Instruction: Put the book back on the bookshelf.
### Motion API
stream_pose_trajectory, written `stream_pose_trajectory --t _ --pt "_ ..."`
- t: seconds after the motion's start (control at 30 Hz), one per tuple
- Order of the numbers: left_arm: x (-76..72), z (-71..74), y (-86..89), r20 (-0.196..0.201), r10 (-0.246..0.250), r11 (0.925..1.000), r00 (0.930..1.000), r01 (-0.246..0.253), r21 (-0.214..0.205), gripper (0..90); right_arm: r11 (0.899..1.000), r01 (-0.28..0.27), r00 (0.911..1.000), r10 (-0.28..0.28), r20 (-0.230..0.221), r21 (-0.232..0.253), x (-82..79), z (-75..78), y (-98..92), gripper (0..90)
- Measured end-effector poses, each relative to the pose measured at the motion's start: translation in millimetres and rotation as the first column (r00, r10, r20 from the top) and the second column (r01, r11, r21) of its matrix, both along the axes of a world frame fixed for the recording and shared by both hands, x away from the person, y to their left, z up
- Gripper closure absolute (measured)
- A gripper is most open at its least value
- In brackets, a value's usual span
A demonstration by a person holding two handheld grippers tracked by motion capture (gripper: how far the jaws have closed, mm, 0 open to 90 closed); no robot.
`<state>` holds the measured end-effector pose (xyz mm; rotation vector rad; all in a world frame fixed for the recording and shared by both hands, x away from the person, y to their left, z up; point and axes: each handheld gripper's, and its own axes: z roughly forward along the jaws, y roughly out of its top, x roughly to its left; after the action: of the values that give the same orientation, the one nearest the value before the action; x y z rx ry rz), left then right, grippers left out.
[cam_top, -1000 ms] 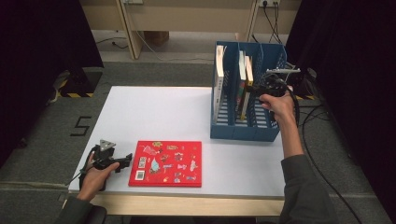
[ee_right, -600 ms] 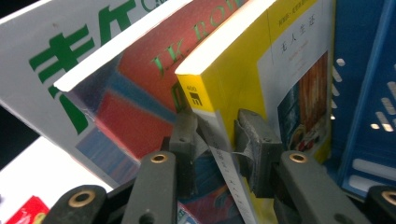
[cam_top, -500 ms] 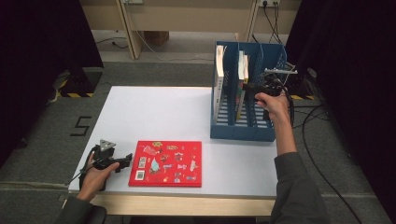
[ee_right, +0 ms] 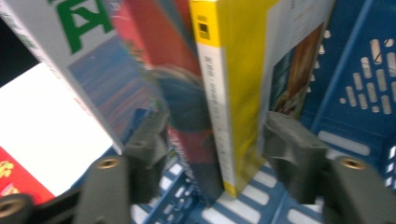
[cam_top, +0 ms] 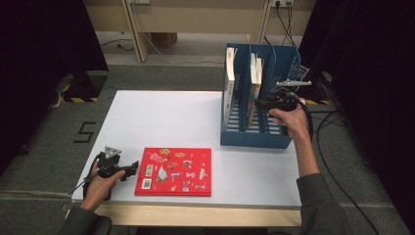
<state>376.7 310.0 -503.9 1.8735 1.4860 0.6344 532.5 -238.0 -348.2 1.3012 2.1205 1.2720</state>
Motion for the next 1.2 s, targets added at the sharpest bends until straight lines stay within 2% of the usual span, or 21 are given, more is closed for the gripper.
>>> stream_pose_trajectory --t 0.1,0.13,0.23,0.43,0.53,0.57,0.67,0.77,0.83,0.93,1.07,1.2 --pt "0.1 0.0 0.0 0.0 -0.001 1.0 1.0 0.001 0.001 13.1 0.999 0.023 0.9987 -0.021 0.047 -0.033 -2.3 1.2 8.0 28.8" --pt "0.0 0.0 0.1 0.0 -0.001 1.0 1.0 0.001 0.001 13.1 0.999 0.015 0.9982 -0.013 0.059 -0.041 -1.6 0.9 11.0 27.9" --pt "0.0 0.0 0.0 0.0 -0.001 1.0 1.0 0.001 0.001 13.2 1.0 0.005 0.9976 -0.003 0.069 -0.028 0.6 0.5 20.8 27.1" --pt "-0.1 0.1 0.1 -0.001 -0.001 1.0 1.0 0.001 0.001 13.1 0.998 0.039 0.9969 -0.035 0.07 -0.045 10.5 -1.8 36.6 24.7" --pt "0.0 0.1 0.1 -0.001 -0.001 1.0 1.0 0.001 0.002 13.2 0.996 0.03 0.998 -0.025 0.058 -0.078 15.0 -3.9 42.8 25.0" --pt "0.0 0.0 0.0 0.0 -0.001 1.0 1.0 0.001 0.001 13.2 0.997 0.034 0.9979 -0.029 0.058 -0.075 16.0 -4.9 44.0 23.8" --pt "0.0 0.0 0.2 0.0 -0.001 1.0 1.0 0.001 0.001 13.2 0.995 0.016 0.9977 -0.009 0.067 -0.099 16.4 -5.0 43.3 24.8" --pt "0.0 0.0 0.2 0.0 -0.001 1.0 1.0 0.001 -0.001 13.2 0.996 0.031 0.9977 -0.026 0.062 -0.08 14.0 -4.9 38.4 27.4" --pt "0.0 0.0 0.2 0.0 0.0 1.0 1.0 0.0 -0.001 13.2 0.997 0.026 0.9974 -0.021 0.068 -0.073 9.2 -2.6 35.4 27.3" --pt "0.0 0.0 0.2 0.0 -0.001 1.0 1.0 0.001 -0.001 13.2 0.993 0.064 0.9942 -0.055 0.093 -0.102 -3.2 2.9 31.3 26.8" --pt "0.0 0.1 0.2 -0.001 -0.001 1.0 1.0 0.001 -0.001 13.2 0.993 0.052 0.9931 -0.04 0.11 -0.106 -25.5 5.5 27.7 26.8" --pt "-0.1 0.1 0.4 -0.001 -0.002 1.0 1.0 0.002 0.001 13.2 0.995 0.016 0.9932 -0.005 0.116 -0.097 -49.7 0.1 28.4 26.5"
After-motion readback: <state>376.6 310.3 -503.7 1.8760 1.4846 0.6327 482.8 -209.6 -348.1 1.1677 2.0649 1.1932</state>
